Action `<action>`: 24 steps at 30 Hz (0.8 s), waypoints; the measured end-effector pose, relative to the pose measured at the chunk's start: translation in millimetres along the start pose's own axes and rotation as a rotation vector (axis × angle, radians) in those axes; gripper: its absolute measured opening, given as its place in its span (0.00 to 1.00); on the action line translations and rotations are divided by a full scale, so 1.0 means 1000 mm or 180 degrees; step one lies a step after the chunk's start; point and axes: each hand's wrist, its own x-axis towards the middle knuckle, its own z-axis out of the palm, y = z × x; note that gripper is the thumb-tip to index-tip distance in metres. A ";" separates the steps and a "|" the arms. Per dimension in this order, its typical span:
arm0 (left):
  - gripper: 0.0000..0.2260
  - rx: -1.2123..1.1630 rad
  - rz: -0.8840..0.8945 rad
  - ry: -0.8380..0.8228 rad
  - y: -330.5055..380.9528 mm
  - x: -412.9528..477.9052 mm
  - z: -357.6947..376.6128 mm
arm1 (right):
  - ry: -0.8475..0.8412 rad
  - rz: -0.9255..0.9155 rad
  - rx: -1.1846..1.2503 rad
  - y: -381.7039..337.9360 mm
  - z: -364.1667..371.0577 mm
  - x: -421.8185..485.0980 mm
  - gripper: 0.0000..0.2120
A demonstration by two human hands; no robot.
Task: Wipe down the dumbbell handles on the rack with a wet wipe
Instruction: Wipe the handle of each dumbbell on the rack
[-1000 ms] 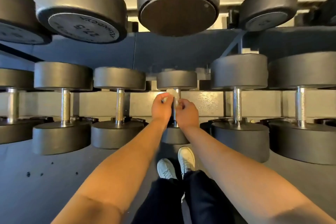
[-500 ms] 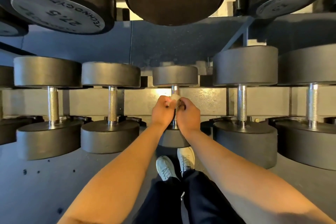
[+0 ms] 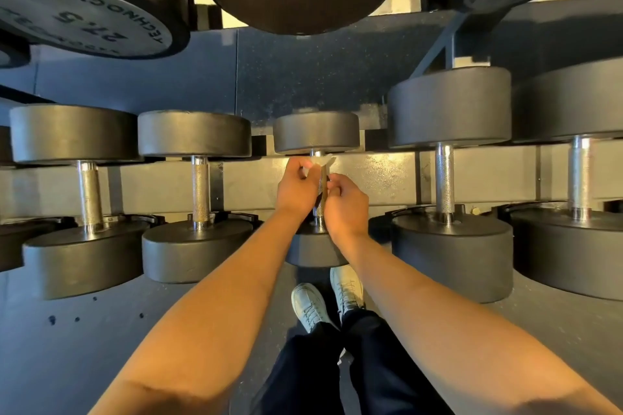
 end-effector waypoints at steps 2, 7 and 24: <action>0.04 0.0154 -0.0023 -0.0167 -0.008 -0.007 -0.006 | -0.0004 0.0014 0.0029 -0.001 -0.001 -0.001 0.14; 0.03 0.0591 -0.0102 -0.0441 -0.028 -0.028 -0.011 | -0.0057 -0.0054 0.0019 -0.005 -0.007 -0.005 0.15; 0.04 0.0910 0.0063 -0.0837 -0.021 -0.038 -0.028 | 0.0179 -0.0015 -0.0441 0.021 -0.010 -0.021 0.15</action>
